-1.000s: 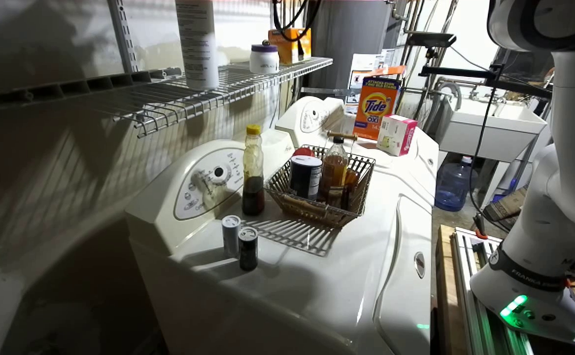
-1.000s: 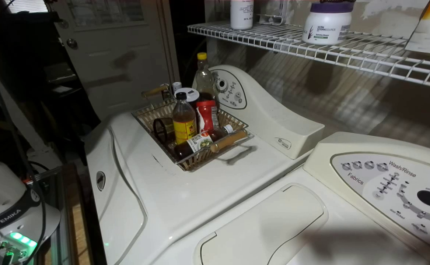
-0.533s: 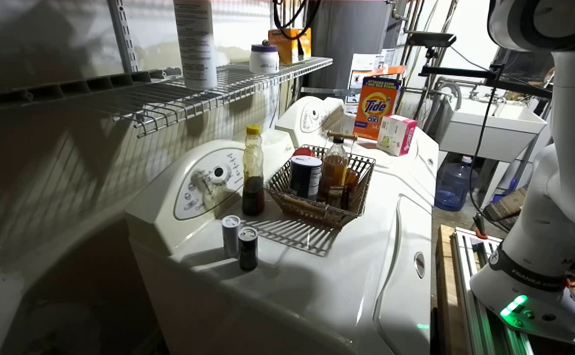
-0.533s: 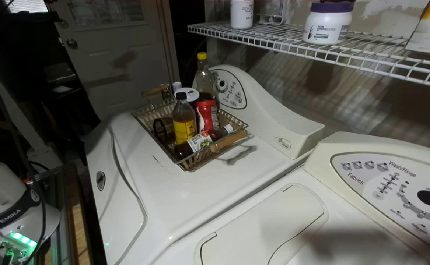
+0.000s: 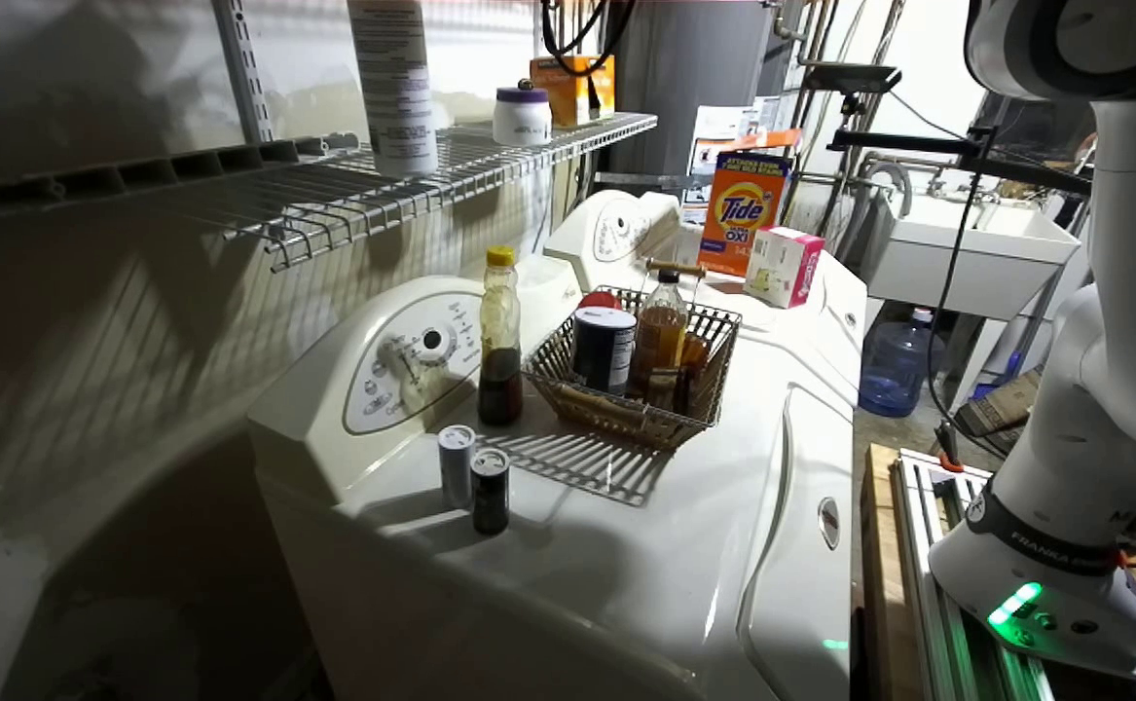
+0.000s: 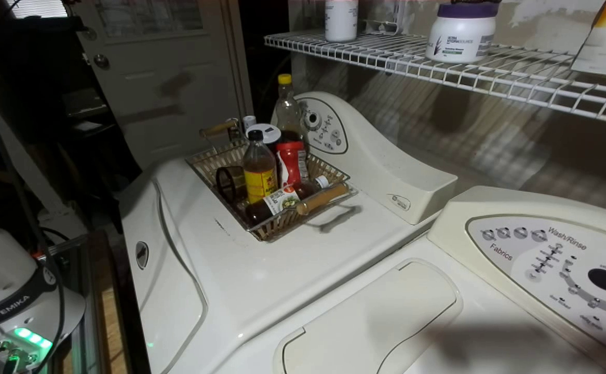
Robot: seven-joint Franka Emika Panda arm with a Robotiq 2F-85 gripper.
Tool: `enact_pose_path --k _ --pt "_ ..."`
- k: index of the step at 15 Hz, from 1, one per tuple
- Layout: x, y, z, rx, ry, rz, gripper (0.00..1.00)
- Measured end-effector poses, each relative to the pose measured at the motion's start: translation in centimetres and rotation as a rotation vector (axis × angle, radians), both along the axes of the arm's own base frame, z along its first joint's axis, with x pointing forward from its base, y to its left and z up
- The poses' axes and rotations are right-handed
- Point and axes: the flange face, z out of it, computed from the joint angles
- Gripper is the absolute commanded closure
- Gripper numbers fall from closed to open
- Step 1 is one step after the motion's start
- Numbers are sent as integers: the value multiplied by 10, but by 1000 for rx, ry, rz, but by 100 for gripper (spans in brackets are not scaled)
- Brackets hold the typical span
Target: Squeeze the spray bottle
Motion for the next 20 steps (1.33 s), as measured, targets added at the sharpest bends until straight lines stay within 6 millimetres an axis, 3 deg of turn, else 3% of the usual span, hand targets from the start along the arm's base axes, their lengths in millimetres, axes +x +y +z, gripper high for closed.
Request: enact_pose_path --k 1,3,13,20 --pt "0 0 0 2 1 -1 4" --pt "0 0 1 5 1 -3 0" --pt "-1 -9 0 28 42 -66 0" --pt "-17 9 22 10 40 -53 0"
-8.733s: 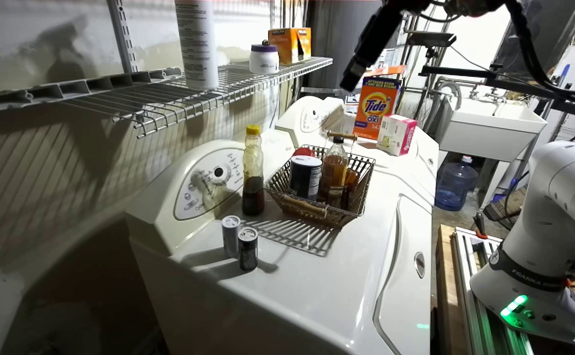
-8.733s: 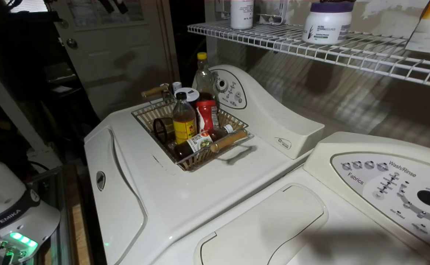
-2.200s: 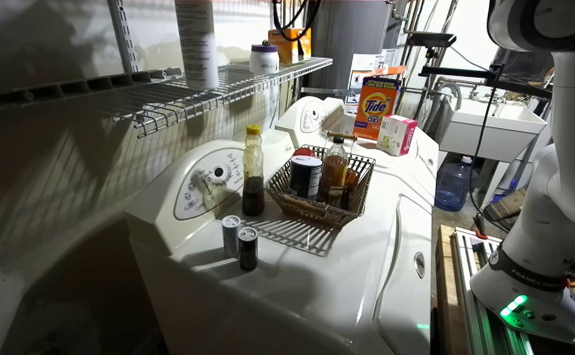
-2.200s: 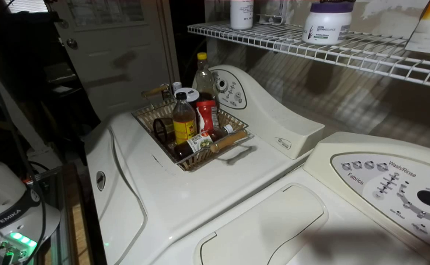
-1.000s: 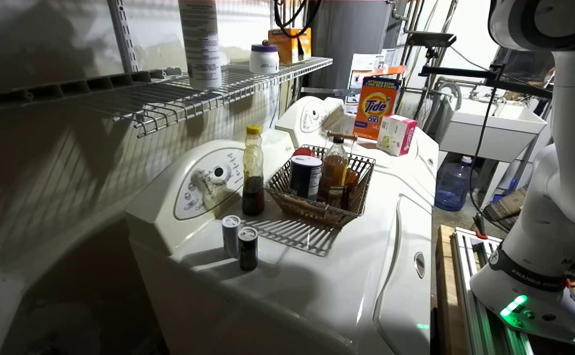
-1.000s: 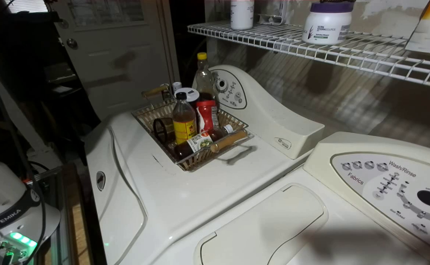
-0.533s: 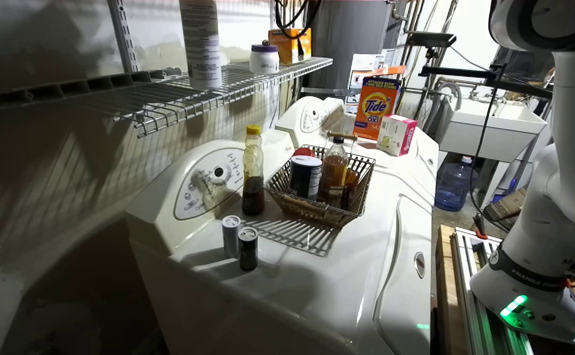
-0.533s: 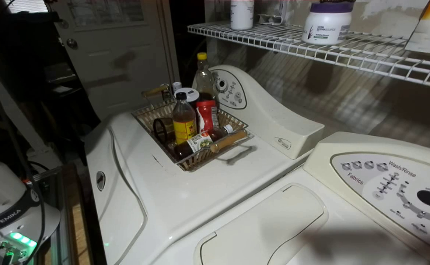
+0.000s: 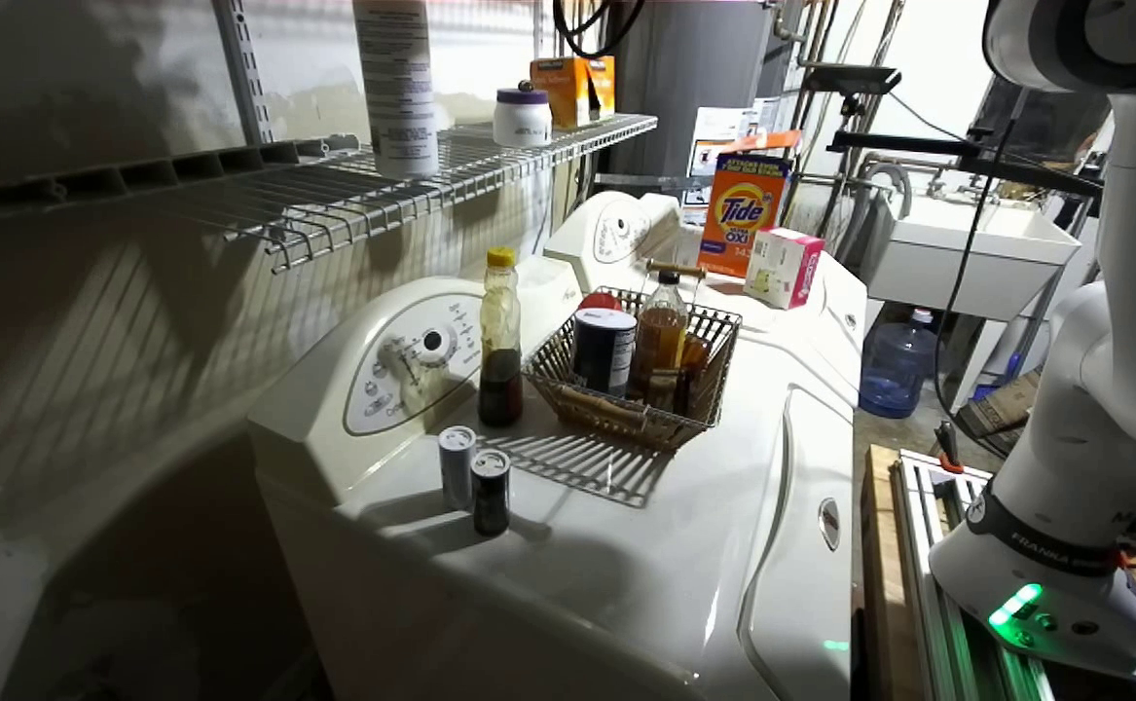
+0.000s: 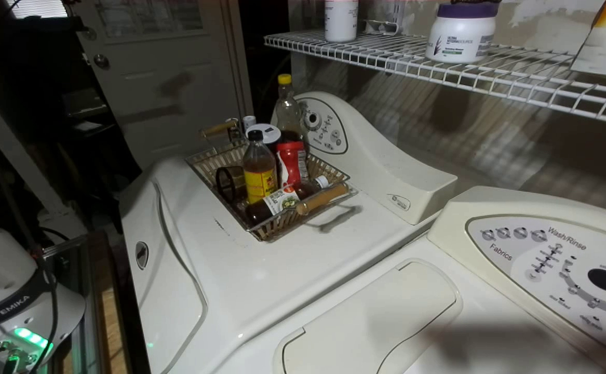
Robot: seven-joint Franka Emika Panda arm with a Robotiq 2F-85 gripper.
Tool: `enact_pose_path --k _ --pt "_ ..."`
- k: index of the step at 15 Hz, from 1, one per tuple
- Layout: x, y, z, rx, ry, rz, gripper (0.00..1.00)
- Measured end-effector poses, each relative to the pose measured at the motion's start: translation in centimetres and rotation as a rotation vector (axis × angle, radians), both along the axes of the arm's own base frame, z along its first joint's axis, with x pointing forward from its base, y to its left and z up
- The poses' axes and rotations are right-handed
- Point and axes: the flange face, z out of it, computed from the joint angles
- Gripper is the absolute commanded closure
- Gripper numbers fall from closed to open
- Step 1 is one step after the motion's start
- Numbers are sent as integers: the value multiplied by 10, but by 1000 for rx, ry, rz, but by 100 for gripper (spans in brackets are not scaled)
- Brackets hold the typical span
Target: Squeeze the spray bottle
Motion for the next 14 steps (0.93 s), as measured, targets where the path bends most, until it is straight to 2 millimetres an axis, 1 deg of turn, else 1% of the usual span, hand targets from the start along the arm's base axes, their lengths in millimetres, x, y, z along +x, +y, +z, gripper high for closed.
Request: enact_pose_path --k 6,10,14 --pt "-30 5 11 -84 103 -57 0" --pt "-57 14 18 -144 192 -81 0" --pt "-87 26 22 -164 285 -63 0"
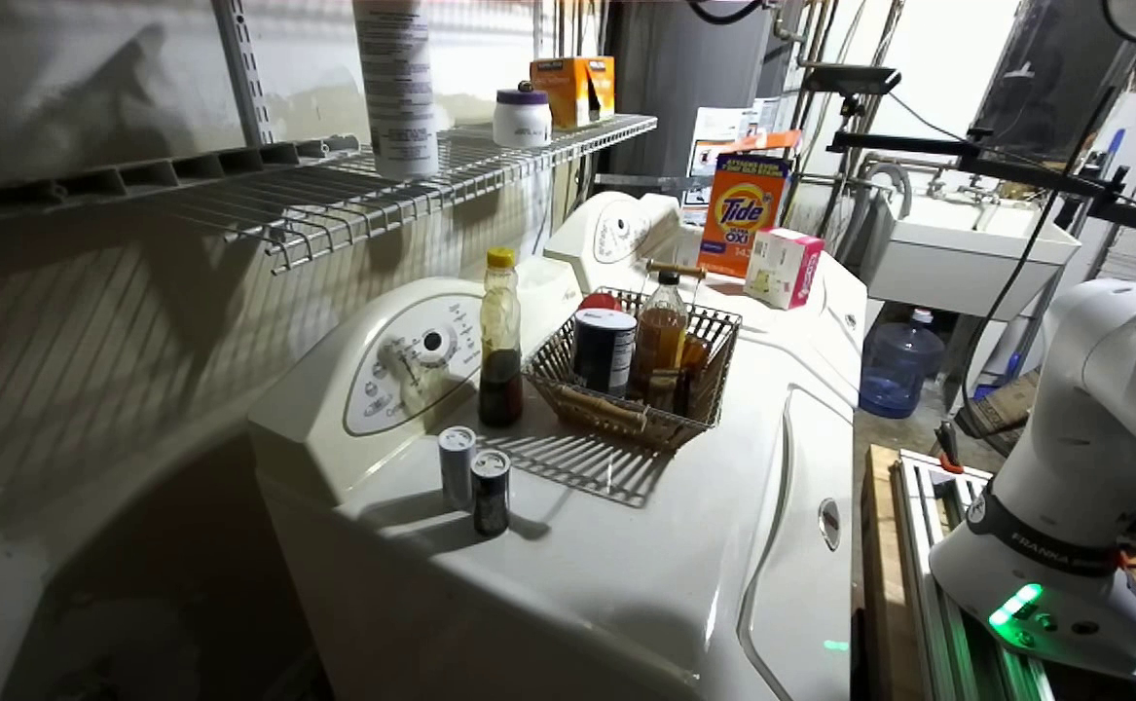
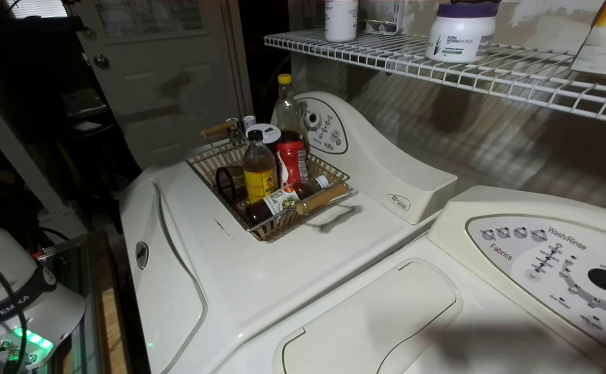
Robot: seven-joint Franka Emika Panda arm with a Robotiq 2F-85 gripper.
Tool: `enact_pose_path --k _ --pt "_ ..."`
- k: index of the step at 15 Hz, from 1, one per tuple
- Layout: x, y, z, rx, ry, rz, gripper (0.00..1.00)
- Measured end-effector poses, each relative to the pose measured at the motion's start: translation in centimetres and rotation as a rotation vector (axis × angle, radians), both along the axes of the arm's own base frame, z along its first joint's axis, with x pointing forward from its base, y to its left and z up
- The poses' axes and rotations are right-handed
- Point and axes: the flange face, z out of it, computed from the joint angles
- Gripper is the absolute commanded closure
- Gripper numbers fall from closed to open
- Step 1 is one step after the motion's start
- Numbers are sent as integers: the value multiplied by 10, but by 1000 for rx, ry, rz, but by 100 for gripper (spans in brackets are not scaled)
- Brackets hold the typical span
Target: Squeeze the spray bottle
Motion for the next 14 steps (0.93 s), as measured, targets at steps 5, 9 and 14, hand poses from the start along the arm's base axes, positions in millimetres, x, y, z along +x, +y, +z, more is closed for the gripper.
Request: enact_pose_path --k 5,9,14 --pt "-33 13 -5 -10 111 34 0" --pt "-54 22 -12 -17 160 58 0" --pt "-74 32 -26 -23 198 79 0"
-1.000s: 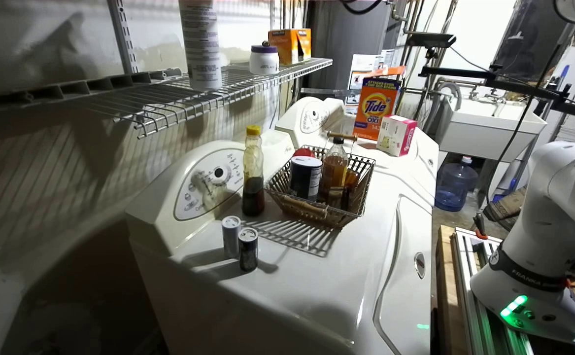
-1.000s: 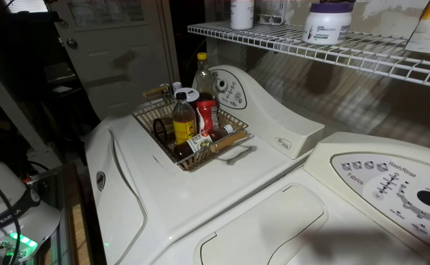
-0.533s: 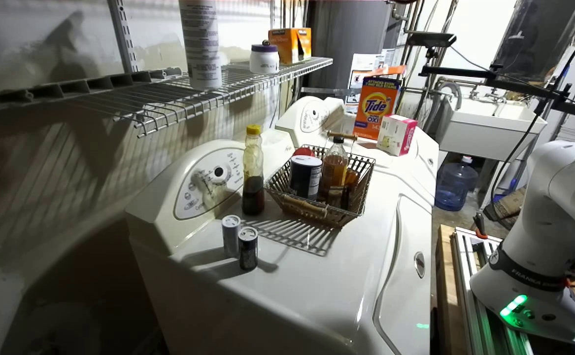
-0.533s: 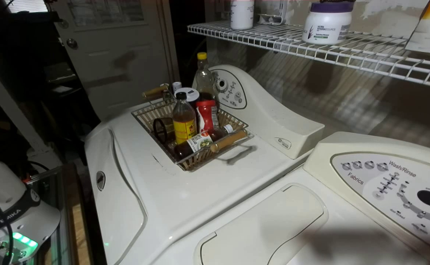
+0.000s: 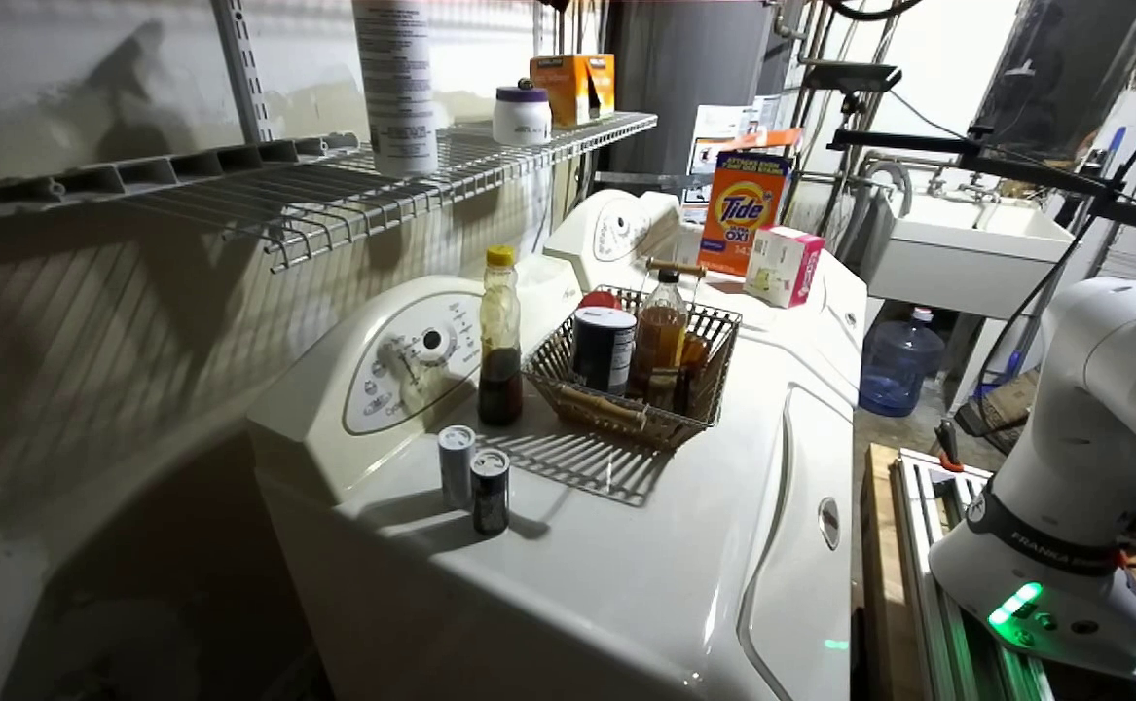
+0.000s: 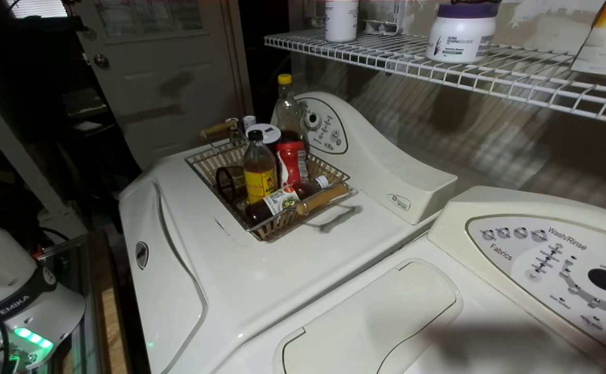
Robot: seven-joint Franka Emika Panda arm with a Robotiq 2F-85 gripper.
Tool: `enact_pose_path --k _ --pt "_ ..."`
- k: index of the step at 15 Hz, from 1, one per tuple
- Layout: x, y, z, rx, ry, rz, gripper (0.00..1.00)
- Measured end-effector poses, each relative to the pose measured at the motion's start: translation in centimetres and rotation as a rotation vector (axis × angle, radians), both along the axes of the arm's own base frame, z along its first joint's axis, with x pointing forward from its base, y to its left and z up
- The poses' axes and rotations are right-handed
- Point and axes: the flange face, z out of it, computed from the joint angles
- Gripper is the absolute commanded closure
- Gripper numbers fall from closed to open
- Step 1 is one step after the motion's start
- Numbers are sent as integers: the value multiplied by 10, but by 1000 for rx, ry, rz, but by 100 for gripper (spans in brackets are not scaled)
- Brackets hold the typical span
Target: Squeeze the spray bottle
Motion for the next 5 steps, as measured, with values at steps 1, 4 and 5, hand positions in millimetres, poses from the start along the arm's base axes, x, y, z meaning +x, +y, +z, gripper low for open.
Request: enact_pose_path --k 1,4,5 --pt "-3 2 -3 -2 8 4 0" --pt "-7 4 -10 -6 22 8 0" --pt "-7 4 -10 -6 22 7 0"
